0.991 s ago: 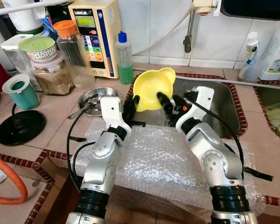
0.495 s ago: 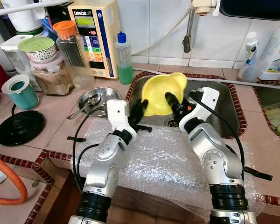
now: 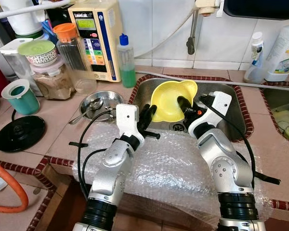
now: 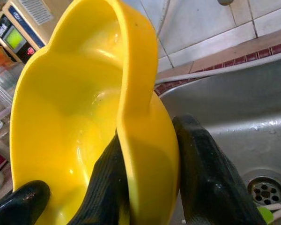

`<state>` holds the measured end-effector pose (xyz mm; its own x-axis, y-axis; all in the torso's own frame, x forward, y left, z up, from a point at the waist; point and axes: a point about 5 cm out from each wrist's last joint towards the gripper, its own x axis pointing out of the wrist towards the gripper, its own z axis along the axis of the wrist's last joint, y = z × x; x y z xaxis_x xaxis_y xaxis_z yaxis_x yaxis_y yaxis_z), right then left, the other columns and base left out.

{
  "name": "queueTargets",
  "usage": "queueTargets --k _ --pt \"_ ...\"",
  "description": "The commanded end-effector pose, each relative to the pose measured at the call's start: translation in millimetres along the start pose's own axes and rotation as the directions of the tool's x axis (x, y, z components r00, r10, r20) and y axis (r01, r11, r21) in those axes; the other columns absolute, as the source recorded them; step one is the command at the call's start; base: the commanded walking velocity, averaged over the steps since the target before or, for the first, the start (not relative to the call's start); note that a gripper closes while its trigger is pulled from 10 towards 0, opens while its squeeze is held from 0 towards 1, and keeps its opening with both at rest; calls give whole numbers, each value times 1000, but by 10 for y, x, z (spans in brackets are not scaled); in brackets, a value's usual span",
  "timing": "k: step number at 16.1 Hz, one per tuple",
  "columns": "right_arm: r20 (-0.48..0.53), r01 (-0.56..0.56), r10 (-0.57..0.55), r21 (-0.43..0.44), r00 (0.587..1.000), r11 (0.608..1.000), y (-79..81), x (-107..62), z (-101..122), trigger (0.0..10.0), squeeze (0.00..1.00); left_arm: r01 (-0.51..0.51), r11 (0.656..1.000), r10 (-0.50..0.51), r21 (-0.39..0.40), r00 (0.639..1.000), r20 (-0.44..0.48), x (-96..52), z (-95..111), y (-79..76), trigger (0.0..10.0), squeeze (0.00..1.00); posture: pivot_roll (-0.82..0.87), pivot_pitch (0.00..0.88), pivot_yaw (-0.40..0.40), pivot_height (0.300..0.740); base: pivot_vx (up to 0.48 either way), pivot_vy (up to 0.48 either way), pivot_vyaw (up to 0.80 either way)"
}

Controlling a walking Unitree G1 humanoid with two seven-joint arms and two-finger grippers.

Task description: Kitchen organization

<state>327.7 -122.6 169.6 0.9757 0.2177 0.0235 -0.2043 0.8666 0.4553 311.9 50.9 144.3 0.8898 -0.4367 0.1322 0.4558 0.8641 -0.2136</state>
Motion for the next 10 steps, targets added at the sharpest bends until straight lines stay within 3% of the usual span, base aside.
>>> queueTargets --k 1,3,4,5,6,10 --pt "-6 74 -74 -12 997 997 -127 -39 -7 0 0 -62 997 60 39 997 48 -6 98 135 2863 0 -88 0 124 740 0 0 0" --pt "-7 97 -97 -25 995 995 -146 -49 -16 0 0 -88 994 85 57 995 59 -2 120 162 3686 0 -86 0 125 740 0 0 0" --pt "-6 94 -95 -36 995 995 -145 -53 -13 0 0 -124 989 119 81 990 71 0 137 200 6118 0 -82 0 122 740 0 0 0" --pt "-4 91 -91 -38 996 995 -142 -53 -9 0 0 -129 988 123 80 989 80 5 154 217 9451 0 -82 0 116 740 0 0 0" --pt "-6 90 -90 -42 996 995 -142 -51 -9 0 0 -146 986 140 80 987 85 5 162 242 10000 0 -82 0 116 740 0 0 0" --pt "-4 76 -77 -69 997 995 -89 -17 18 0 0 -169 982 162 82 983 87 18 164 266 10000 0 -68 0 108 740 0 0 0"
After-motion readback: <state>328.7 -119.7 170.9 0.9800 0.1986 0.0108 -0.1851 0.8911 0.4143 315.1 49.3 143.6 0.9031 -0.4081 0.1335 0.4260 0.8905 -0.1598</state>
